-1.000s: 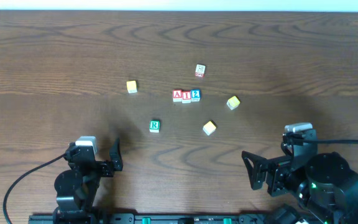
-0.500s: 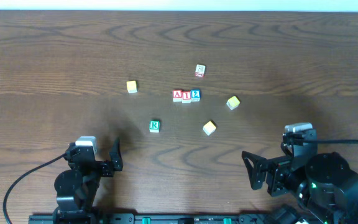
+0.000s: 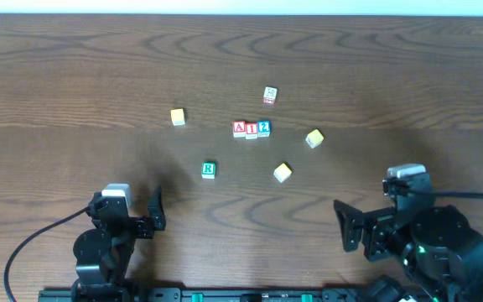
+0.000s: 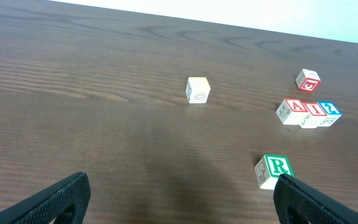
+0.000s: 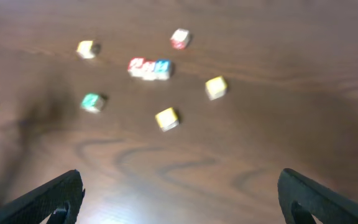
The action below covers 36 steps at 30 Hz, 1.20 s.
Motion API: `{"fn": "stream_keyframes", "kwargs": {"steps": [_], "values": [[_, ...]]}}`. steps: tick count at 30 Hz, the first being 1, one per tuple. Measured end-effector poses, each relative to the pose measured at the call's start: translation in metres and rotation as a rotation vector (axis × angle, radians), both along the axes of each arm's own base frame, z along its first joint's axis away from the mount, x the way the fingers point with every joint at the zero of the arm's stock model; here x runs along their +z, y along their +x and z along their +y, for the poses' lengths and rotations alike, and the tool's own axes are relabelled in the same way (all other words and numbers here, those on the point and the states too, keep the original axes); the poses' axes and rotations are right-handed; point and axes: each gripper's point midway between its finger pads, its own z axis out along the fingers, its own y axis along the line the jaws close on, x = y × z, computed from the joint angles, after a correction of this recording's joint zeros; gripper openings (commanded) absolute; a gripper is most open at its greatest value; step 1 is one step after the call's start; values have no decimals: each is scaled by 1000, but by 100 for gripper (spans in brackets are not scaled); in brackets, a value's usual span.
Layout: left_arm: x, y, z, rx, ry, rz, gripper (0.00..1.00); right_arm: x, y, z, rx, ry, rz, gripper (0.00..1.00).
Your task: Spell out Ai2
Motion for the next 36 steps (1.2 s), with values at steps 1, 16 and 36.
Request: {"fn": "stream_keyframes", "kwargs": {"steps": [1, 16, 36], "values": [[0, 0, 0, 0, 0, 0, 96, -4, 4, -6, -17, -27, -17, 99], [1, 0, 0, 0, 0, -4, 95, -127, 15, -82, -335, -134, -141, 99], [1, 0, 0, 0, 0, -4, 95, -211, 11, -76, -384, -28, -45, 100]]}}
